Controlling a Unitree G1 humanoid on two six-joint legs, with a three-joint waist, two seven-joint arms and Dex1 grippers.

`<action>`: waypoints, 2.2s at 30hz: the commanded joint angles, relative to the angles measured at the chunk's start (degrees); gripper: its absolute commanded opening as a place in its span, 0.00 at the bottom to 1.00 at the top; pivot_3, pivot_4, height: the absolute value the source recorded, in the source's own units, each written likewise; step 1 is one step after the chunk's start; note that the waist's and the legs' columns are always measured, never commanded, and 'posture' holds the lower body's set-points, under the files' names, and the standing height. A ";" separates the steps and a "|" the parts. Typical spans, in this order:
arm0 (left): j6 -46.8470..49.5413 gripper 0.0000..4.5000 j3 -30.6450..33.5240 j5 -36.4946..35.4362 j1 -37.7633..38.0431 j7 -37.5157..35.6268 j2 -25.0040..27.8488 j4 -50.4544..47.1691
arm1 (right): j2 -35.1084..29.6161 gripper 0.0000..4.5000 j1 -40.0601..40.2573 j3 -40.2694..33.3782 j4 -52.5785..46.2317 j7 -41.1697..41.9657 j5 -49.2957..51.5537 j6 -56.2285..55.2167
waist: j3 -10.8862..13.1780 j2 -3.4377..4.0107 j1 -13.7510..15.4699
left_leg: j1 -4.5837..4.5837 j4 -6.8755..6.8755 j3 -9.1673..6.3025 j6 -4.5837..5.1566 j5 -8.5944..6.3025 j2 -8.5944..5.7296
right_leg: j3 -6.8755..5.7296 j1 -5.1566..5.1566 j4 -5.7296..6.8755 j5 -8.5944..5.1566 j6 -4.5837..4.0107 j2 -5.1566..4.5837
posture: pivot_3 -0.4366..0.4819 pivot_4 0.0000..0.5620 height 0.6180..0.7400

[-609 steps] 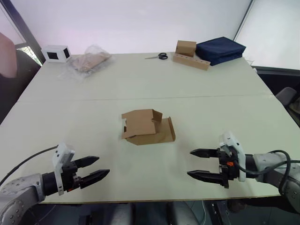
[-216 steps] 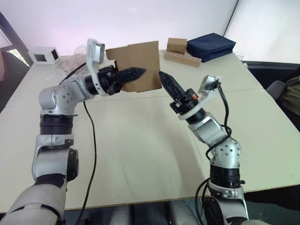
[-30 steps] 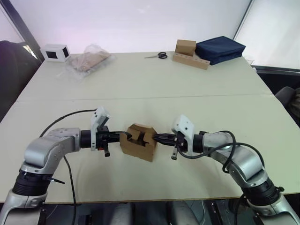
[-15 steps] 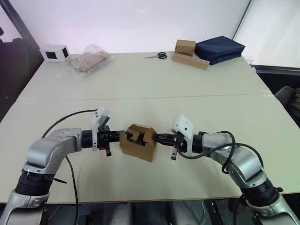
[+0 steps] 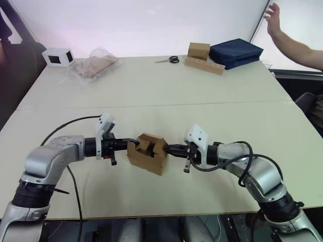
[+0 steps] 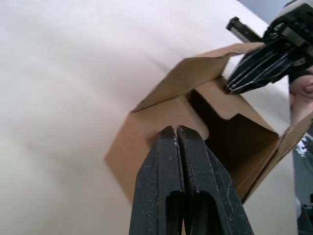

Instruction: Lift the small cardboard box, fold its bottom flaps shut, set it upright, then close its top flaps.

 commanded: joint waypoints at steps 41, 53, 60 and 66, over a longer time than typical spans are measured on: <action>-24.30 0.01 -7.08 20.95 -25.11 -22.82 -14.59 51.31 | -1.55 0.00 -4.91 -1.38 -18.44 -10.78 19.80 21.62 | 0.08 -0.11 -1.35 | -0.13 -0.01 -0.06 0.01 0.00 -0.03 | -0.05 -0.09 -0.05 0.00 0.00 0.03 | 0.48 0.27 1.00; -14.34 0.01 -5.44 17.43 -16.14 -20.71 -12.61 32.87 | -1.34 0.00 -6.88 1.11 -16.25 -10.68 15.04 19.89 | 0.08 -0.11 -1.27 | -0.13 -0.01 -0.08 0.00 0.00 -0.02 | -0.05 -0.10 -0.04 0.00 0.00 0.01 | 0.48 0.27 1.00; -11.88 0.01 -4.89 15.68 -14.37 -19.27 -11.99 28.70 | -1.21 0.00 -6.49 2.38 -14.63 -9.76 12.44 18.21 | 0.08 -0.11 -1.28 | -0.13 -0.01 -0.09 0.00 0.00 -0.02 | -0.05 -0.10 -0.04 0.00 0.00 0.01 | 0.48 0.27 1.00; -11.47 0.01 -5.22 15.17 -13.82 -18.50 -12.13 27.32 | 0.03 0.00 -6.01 3.75 -11.68 -9.42 10.21 16.35 | 0.08 -0.10 -1.26 | -0.13 -0.01 -0.08 0.01 0.00 -0.02 | -0.05 -0.10 -0.04 0.00 0.00 0.01 | 0.48 0.27 1.00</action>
